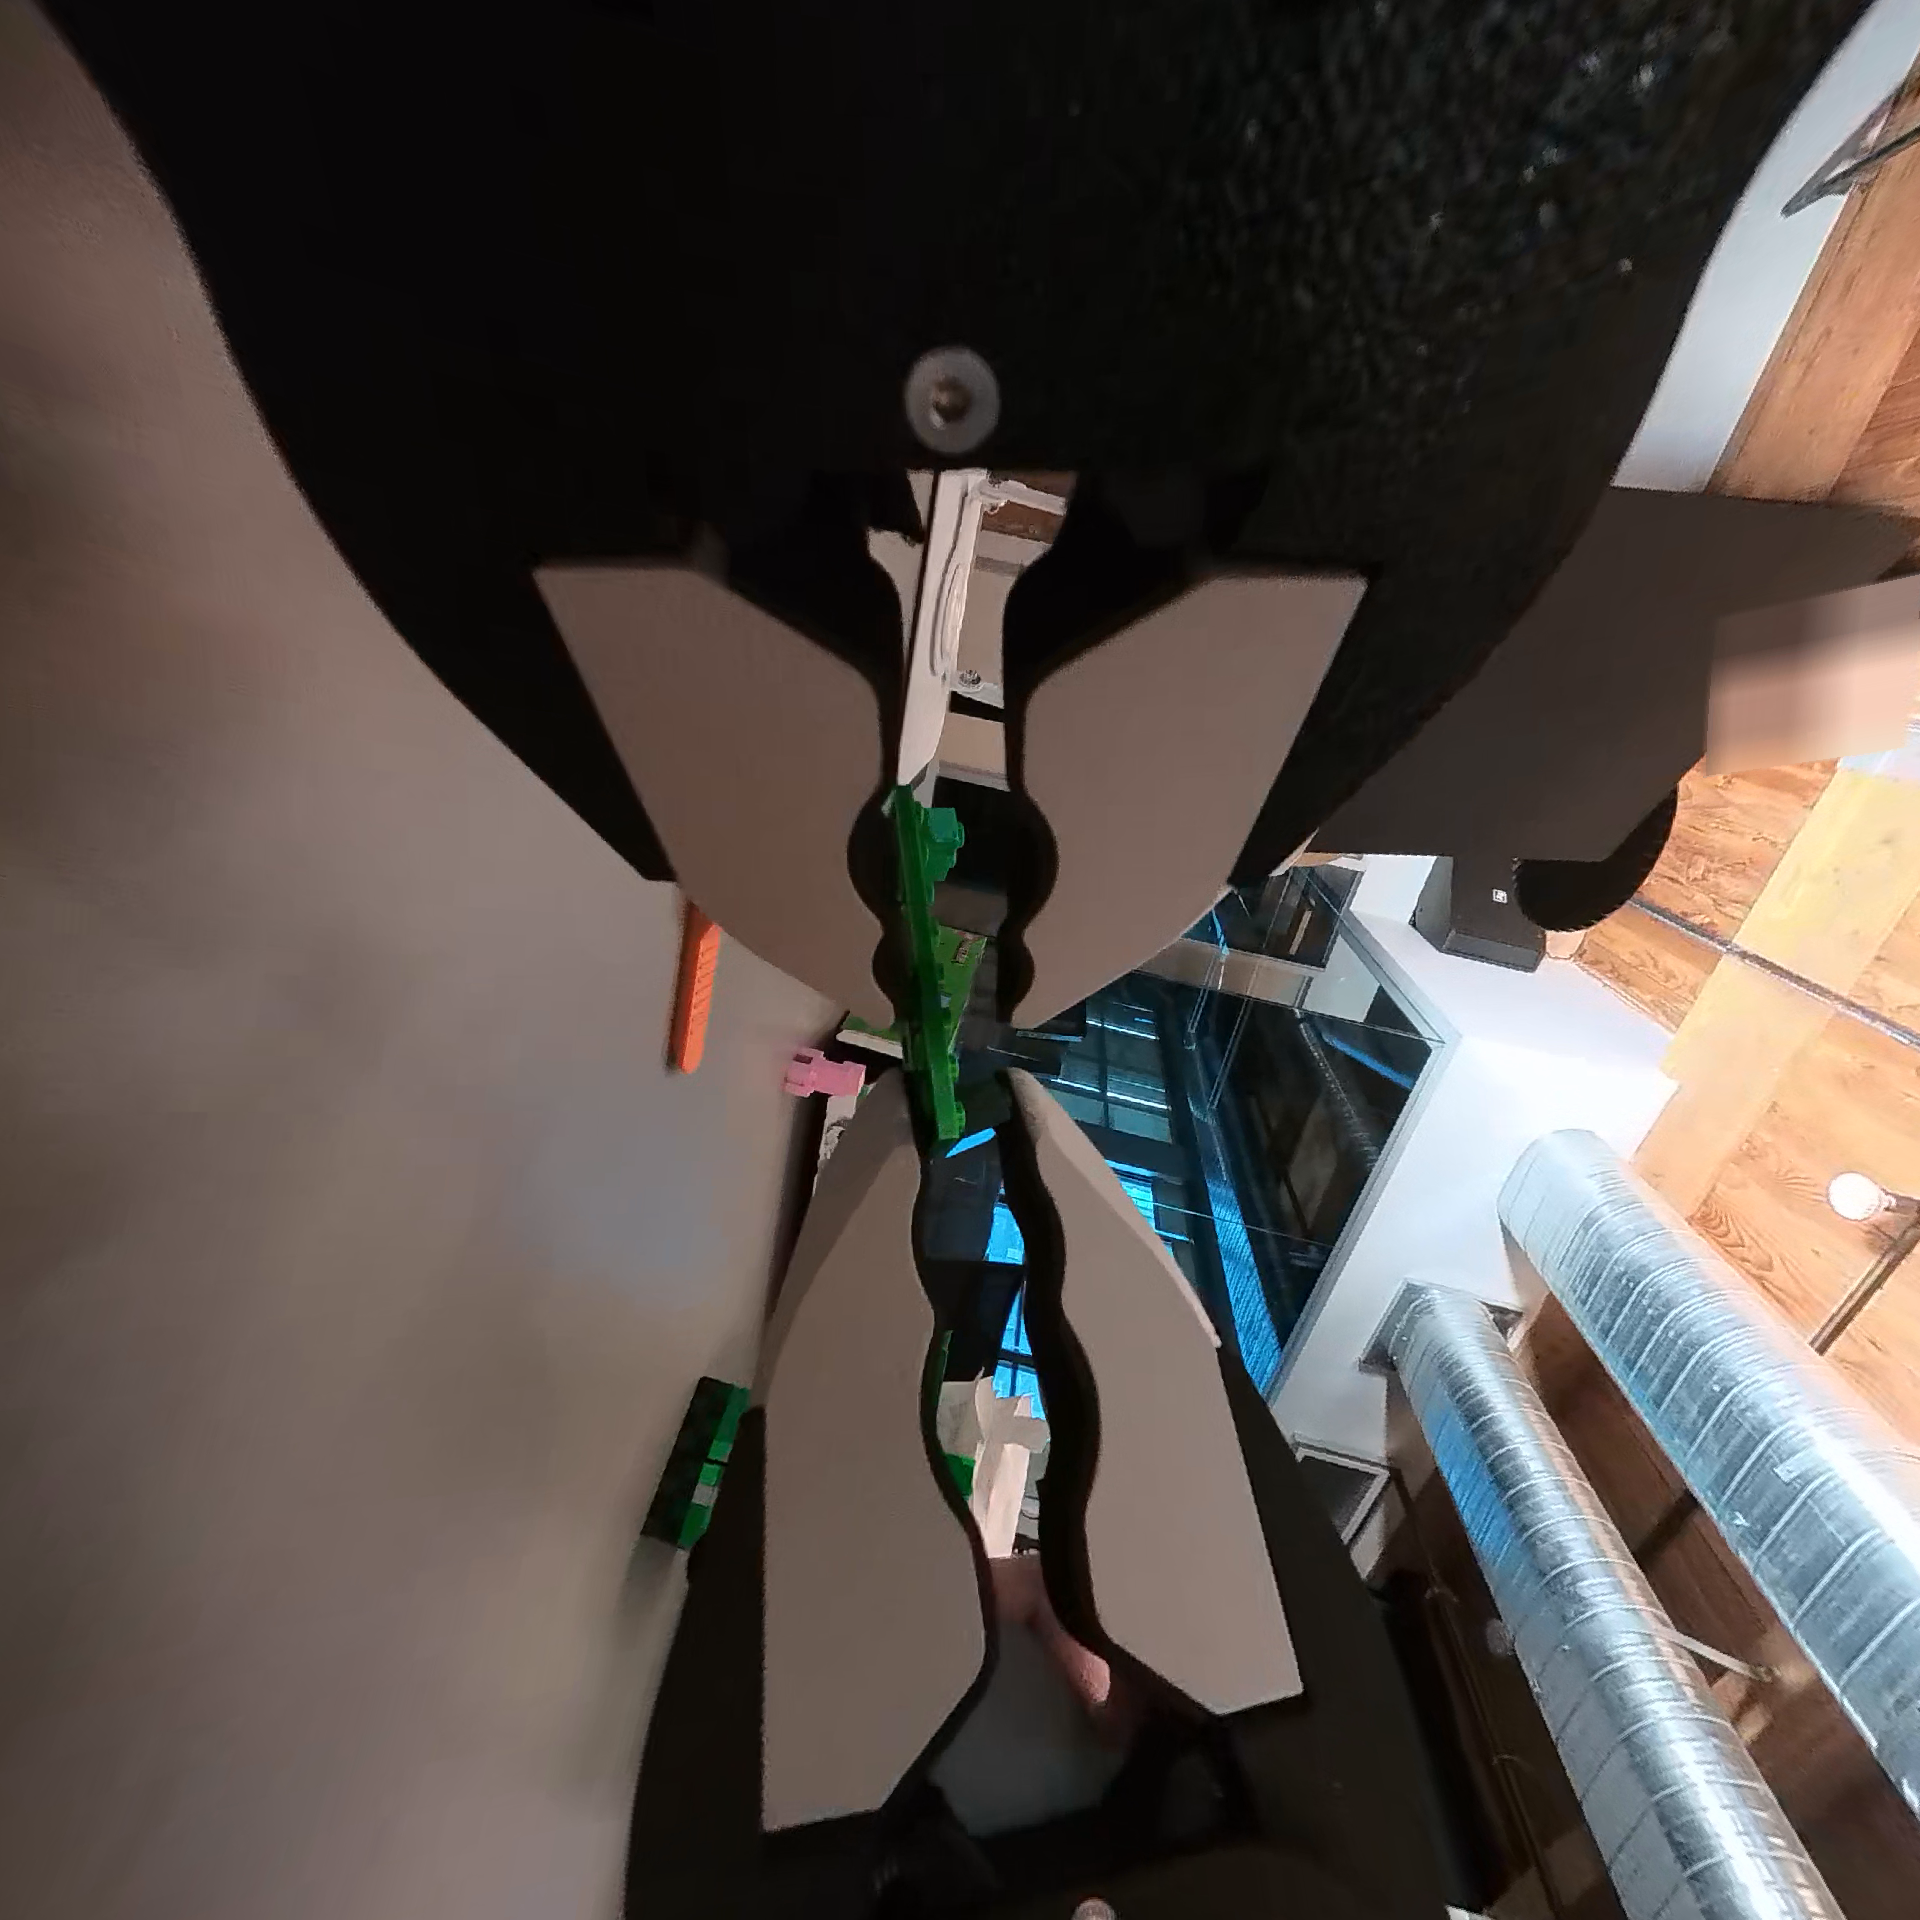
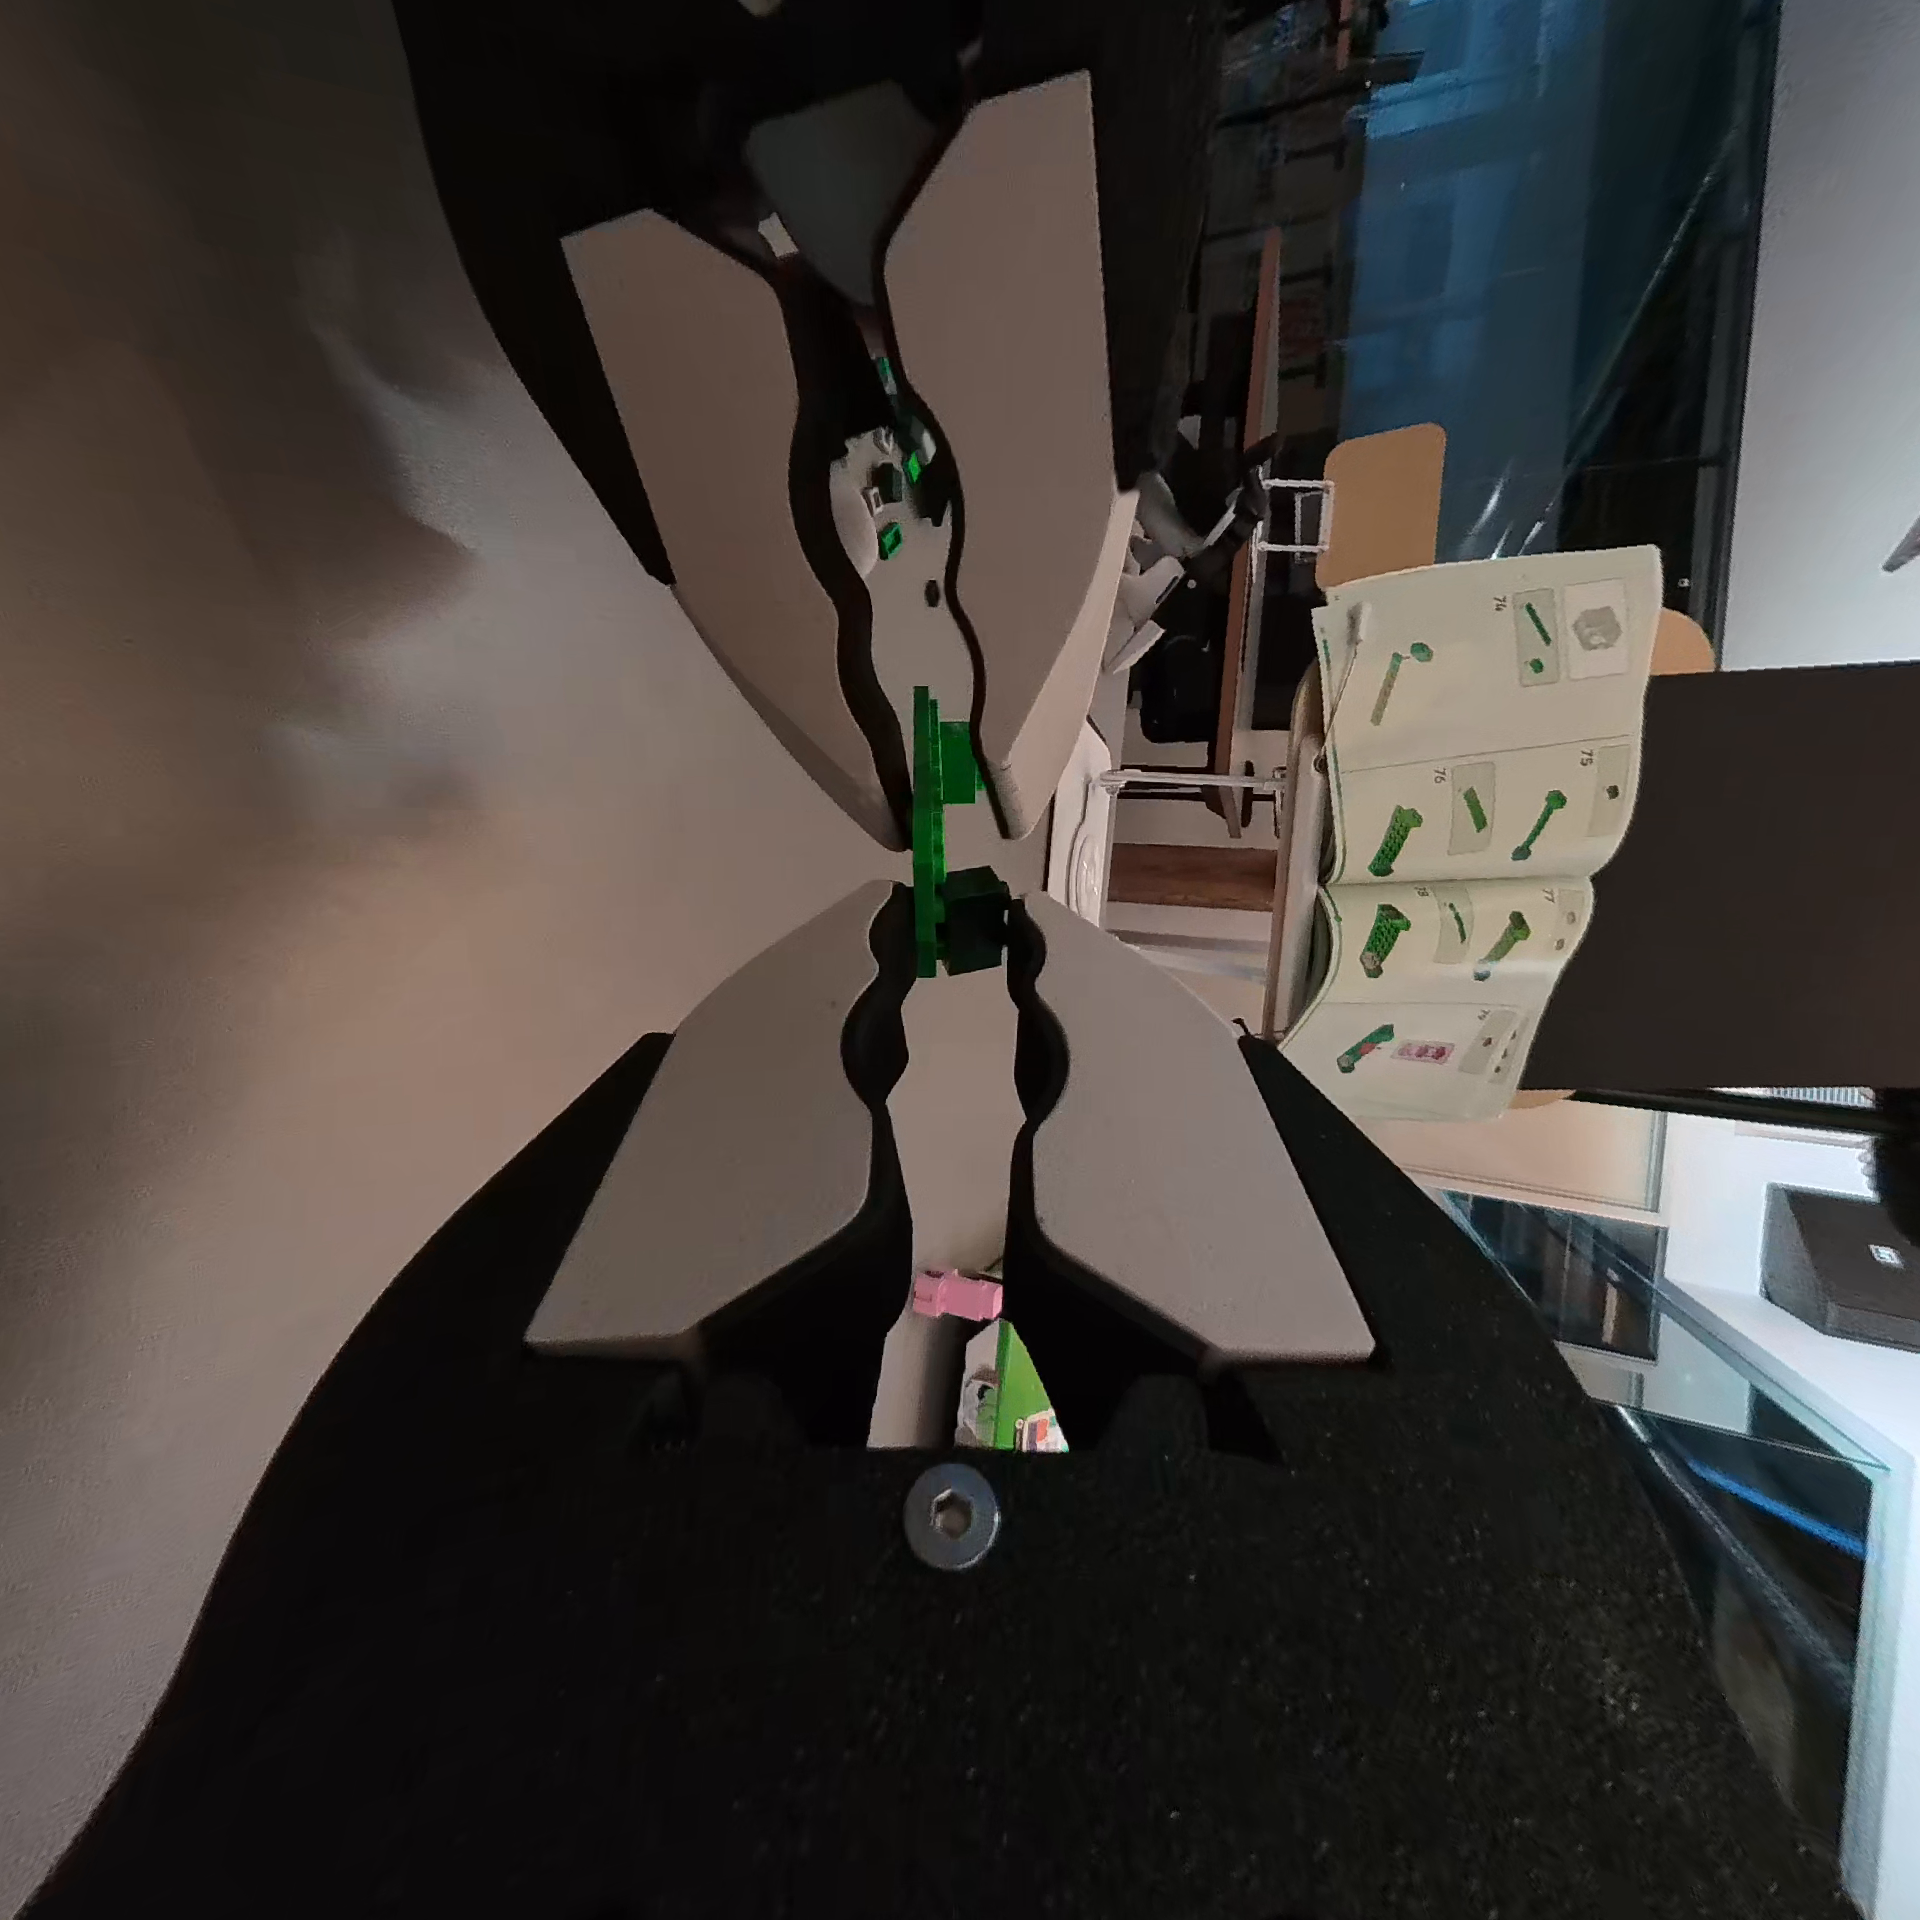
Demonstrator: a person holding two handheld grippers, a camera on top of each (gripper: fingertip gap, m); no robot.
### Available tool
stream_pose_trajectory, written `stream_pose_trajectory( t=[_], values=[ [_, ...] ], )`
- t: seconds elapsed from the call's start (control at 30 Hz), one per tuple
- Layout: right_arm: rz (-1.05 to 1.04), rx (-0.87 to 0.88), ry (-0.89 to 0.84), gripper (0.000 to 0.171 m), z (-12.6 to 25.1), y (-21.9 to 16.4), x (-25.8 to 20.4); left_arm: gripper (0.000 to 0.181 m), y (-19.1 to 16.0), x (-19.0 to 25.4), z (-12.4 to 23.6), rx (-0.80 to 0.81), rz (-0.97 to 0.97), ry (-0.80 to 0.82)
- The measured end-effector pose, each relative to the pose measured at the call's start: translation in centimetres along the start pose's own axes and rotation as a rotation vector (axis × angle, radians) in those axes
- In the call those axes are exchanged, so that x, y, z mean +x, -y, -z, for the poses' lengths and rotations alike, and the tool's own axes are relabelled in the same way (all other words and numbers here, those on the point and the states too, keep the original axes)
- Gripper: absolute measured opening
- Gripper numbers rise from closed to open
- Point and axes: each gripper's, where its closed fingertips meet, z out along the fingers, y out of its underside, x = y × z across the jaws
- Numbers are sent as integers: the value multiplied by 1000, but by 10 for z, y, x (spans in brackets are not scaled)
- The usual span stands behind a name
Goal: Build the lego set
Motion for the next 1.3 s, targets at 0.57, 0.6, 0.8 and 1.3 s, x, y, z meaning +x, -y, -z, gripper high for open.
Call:
stream_pose_trajectory(
  t=[0.57, 0.6, 0.8, 1.3],
  values=[
    [-17, 23, -60, 17, 3, 6, 7, 5, 3, -5, 4, 40, -20, 38],
    [-26, 30, -59, 17, 3, 7, 7, 5, 3, -5, 4, 44, -11, 38],
    [-49, 42, -56, 17, 4, 6, 7, 4, 4, -4, 4, 51, 9, 26],
    [52, 92, -62, 16, 8, 6, 1, 4, 5, 2, 4, 78, 60, -30]
  ],
)
